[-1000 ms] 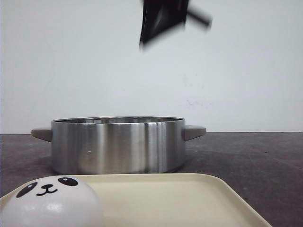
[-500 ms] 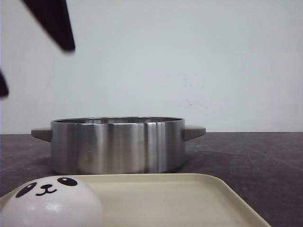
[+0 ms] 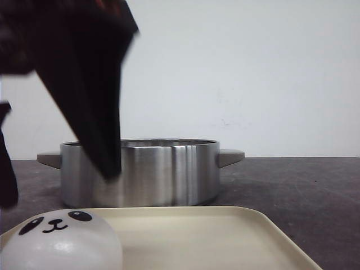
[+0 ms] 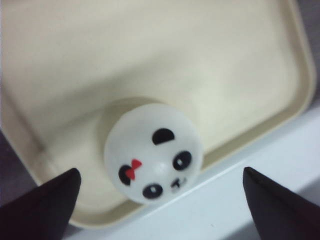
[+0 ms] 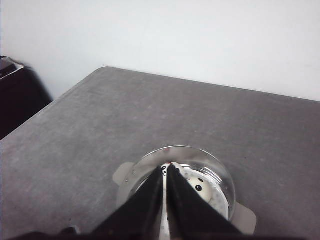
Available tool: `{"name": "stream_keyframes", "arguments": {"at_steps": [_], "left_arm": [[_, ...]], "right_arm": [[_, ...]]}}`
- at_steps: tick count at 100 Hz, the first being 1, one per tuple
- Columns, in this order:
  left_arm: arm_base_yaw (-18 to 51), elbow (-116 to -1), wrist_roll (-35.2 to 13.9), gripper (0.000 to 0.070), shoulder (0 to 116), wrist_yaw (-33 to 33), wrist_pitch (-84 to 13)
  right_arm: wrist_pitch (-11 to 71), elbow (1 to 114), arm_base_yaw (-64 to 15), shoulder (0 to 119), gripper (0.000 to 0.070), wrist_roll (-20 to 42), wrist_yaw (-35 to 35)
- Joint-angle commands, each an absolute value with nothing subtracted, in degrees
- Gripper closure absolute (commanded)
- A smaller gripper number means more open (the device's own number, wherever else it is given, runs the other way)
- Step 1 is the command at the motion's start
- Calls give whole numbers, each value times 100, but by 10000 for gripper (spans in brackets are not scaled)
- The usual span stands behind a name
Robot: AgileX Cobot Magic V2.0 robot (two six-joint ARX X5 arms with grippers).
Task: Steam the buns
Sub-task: 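Lower the left gripper onto the last bun on the tray and grasp, then carry the bun into the pot with the left gripper and release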
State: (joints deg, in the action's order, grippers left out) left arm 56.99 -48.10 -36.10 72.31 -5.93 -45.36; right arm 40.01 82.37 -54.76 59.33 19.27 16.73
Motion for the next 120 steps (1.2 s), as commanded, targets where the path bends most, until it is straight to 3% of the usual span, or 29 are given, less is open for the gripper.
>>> {"name": "stream_keyframes", "arguments": {"at_steps": [1, 28, 36, 42, 53, 92, 120], "left_arm": [[5782, -4849, -3664, 67, 7537, -578, -4429], [5784, -4849, -3664, 70, 8403, -585, -4252], [5787, -4849, -3660, 99, 8514, -585, -4274], [5787, -4849, -3603, 241, 8532, -585, -4287], [5795, -4858, -3352, 700, 8499, -585, -4303], [5813, -5419, -3168, 690, 7352, -578, -4521], [5422, -6713, -1997, 691, 6820, -484, -4779]], "right_arm": [[3955, 8346, -5542, 5975, 697, 1865, 1693], [4125, 8346, -5544, 5977, 697, 1868, 1653], [4185, 8346, -5544, 5975, 697, 1868, 1656], [4233, 8346, -5544, 5975, 697, 1868, 1656], [4270, 8346, -5544, 5975, 697, 1868, 1658], [4265, 8346, -5544, 5977, 697, 1863, 1682], [4226, 8346, -5542, 5979, 697, 1861, 1699]]}}
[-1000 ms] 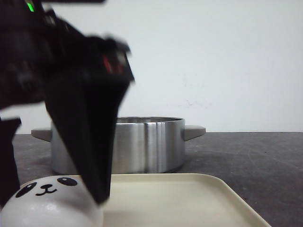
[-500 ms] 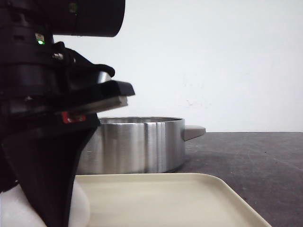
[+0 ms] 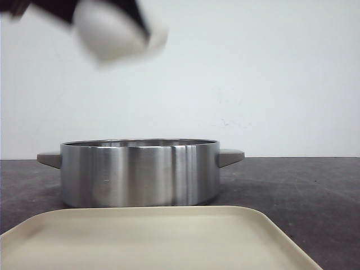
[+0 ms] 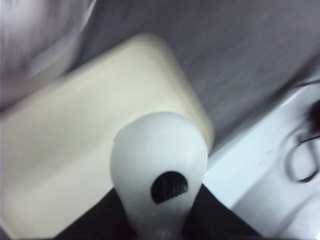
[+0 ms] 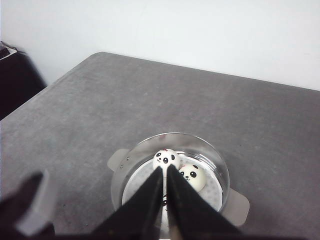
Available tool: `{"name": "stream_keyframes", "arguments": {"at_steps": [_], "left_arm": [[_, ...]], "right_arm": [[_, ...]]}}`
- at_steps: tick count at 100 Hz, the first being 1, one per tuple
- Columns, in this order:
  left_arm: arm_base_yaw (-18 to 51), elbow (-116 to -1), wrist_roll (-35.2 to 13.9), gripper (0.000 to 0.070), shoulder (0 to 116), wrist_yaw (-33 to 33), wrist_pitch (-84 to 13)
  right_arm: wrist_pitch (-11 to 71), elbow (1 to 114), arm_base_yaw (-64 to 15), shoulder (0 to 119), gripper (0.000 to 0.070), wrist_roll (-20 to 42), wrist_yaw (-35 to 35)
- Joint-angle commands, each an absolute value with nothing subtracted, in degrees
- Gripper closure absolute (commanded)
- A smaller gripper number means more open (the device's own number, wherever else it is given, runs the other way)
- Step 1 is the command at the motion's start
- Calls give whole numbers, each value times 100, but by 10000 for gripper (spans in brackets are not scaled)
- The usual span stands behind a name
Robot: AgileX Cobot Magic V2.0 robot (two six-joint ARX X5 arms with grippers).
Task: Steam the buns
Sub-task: 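Carry the bun into the pot with the left gripper and release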
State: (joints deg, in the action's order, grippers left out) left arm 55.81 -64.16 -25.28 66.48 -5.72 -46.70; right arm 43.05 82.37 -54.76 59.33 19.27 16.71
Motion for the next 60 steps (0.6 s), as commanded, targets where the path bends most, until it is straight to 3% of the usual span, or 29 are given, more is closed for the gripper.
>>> {"name": "stream_keyframes", "arguments": {"at_steps": [1, 20, 42, 60], "left_arm": [[5378, -6759, -1953, 691, 6840, -484, -4810], [4515, -7487, -945, 691, 7437, -314, -5315], [3736, -7684, 384, 691, 8215, -80, -4998], [3354, -7688, 600, 691, 8895, 45, -4654]], "right_arm": [[4224, 8346, -5542, 5979, 697, 1861, 1699], [4219, 8346, -5542, 5983, 697, 1859, 1699], [4250, 8346, -5542, 5986, 697, 1859, 1697], [4399, 8344, -5542, 5986, 697, 1861, 1699]]}}
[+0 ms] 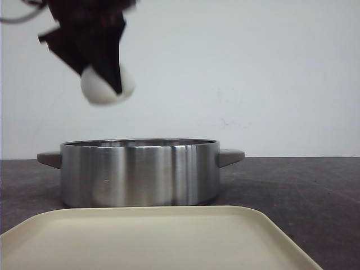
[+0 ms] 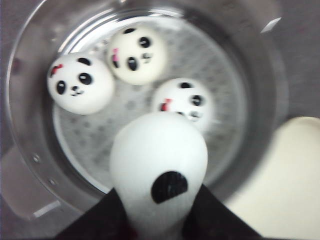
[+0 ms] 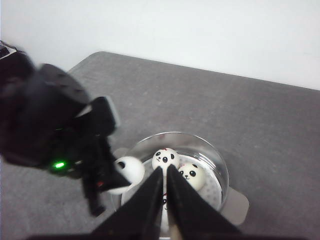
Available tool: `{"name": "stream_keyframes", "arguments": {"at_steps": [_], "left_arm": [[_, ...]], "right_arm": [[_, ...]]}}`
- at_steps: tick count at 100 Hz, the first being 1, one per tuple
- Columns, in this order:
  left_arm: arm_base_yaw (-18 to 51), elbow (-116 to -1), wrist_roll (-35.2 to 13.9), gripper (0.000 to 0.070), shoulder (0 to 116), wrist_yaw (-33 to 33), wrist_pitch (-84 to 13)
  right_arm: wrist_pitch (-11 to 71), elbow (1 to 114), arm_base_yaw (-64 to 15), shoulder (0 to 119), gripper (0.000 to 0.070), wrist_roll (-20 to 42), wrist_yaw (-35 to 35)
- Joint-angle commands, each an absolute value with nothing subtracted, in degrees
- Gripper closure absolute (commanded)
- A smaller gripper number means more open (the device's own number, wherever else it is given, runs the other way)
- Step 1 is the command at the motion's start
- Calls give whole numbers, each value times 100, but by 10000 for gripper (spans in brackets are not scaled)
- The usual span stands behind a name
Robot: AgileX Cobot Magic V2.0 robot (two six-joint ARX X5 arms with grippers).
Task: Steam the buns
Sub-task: 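Carry the bun into the pot with the left gripper and release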
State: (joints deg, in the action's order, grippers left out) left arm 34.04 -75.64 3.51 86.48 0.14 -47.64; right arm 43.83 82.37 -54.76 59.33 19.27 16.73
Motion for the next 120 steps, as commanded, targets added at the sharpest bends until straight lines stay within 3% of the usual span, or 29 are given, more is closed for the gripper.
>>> {"name": "stream_keyframes", "arguments": {"at_steps": [1, 50, 58, 74, 81, 87, 109, 120], "left_arm": [[3336, -7688, 600, 692, 8930, 45, -4639], [3170, -7688, 899, 681, 10243, 27, -4327], [3148, -7688, 895, 610, 10280, 27, -4309], [3144, -7693, 862, 272, 10278, 27, -4222], [3133, -7703, 825, 172, 10278, 27, -4224], [3135, -7723, 825, 137, 10278, 27, -4228], [3133, -7983, 821, 130, 10278, 32, -4397], [3131, -8348, 495, 132, 10267, 47, -4685]], "right_arm": [[4410, 8344, -5542, 5986, 697, 1861, 1699], [4641, 8331, -5542, 5988, 697, 1872, 1850], [4646, 8331, -5542, 5988, 697, 1885, 1850], [4639, 8331, -5542, 5988, 697, 1890, 1883], [4639, 8331, -5542, 5988, 697, 1892, 1988], [4637, 8331, -5542, 5988, 697, 1896, 1997], [4639, 8331, -5542, 5988, 697, 1907, 1999], [4641, 8329, -5542, 5988, 697, 1905, 1999]]}}
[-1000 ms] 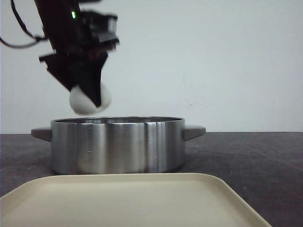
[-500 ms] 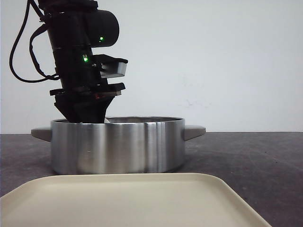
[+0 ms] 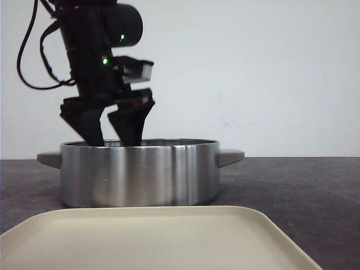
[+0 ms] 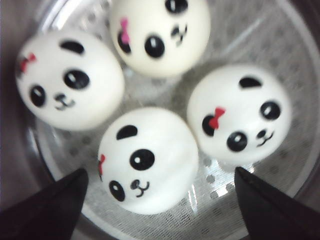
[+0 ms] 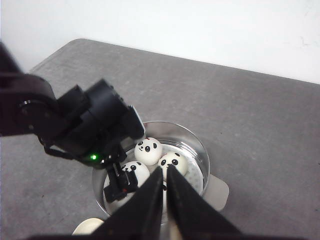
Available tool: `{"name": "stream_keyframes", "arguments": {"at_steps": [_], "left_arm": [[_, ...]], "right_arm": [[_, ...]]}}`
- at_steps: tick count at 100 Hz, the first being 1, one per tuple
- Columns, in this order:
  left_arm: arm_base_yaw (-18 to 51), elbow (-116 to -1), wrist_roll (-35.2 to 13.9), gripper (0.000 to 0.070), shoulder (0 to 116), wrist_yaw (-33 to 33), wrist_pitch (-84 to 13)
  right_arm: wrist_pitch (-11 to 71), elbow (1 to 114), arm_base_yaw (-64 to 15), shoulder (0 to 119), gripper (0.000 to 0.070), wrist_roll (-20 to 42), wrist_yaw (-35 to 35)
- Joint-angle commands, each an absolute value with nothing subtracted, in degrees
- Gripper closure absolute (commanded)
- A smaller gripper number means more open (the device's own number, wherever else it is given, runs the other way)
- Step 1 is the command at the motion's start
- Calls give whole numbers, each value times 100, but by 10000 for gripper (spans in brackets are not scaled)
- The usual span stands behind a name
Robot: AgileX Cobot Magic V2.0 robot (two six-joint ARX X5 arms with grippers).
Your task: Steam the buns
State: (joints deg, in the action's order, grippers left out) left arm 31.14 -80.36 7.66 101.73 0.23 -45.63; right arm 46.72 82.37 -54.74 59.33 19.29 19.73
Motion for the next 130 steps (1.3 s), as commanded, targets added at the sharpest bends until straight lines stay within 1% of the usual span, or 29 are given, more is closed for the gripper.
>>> {"name": "stream_keyframes", "arguments": {"at_steps": [1, 11, 23, 26, 29, 41, 49, 51, 52, 65, 80, 90, 98, 106, 119, 130], "left_arm": [[3129, -8385, 469, 133, 10265, 47, -4709], [3111, -8650, 123, 135, 10086, 43, -4873], [3114, -8652, -329, 156, 9500, 34, -4792], [3116, -8650, -412, 173, 9323, 19, -4768], [3120, -8641, -480, 219, 9131, 14, -4737], [3194, -8510, -742, 462, 8296, 32, -4416], [3203, -8370, -849, 659, 7728, 67, -4182], [3208, -8340, -858, 695, 7592, 75, -4147], [3212, -8324, -862, 700, 7526, 89, -4136], [3271, -8044, -869, 700, 6687, 296, -4110], [3269, -7378, -869, 700, 5618, 379, -4045], [3269, -6731, -875, 700, 4825, 471, -3809], [3269, -6296, -871, 700, 4274, 471, -3763], [3269, -6045, -891, 700, 3881, 473, -3938], [3264, -5975, -976, 700, 3514, 473, -4366], [3264, -5975, -976, 700, 3293, 471, -4517]], "right_arm": [[4641, 8329, -5542, 5988, 697, 1905, 1999], [4641, 8298, -5540, 5988, 697, 1815, 2143], [4641, 8152, -5537, 5988, 697, 1623, 2499], [4635, 8095, -5537, 5988, 697, 1597, 2556], [4633, 8038, -5537, 5988, 697, 1592, 2580], [4427, 7675, -5535, 5983, 697, 1592, 2615], [4101, 7341, -5540, 5981, 696, 1592, 2709], [3994, 7249, -5537, 5981, 696, 1592, 2707], [3931, 7201, -5537, 5981, 696, 1592, 2707], [2967, 6501, -5544, 5981, 695, 1597, 2615], [1680, 5861, -5544, 5981, 694, 1575, 2097], [923, 5636, -5544, 5981, 694, 1490, 1868], [626, 5625, -5544, 5988, 694, 1402, 1793], [421, 5625, -5542, 5988, 694, 1391, 1796], [222, 5625, -5542, 5983, 695, 1391, 1798], [126, 5625, -5542, 5983, 695, 1391, 1798]]}}
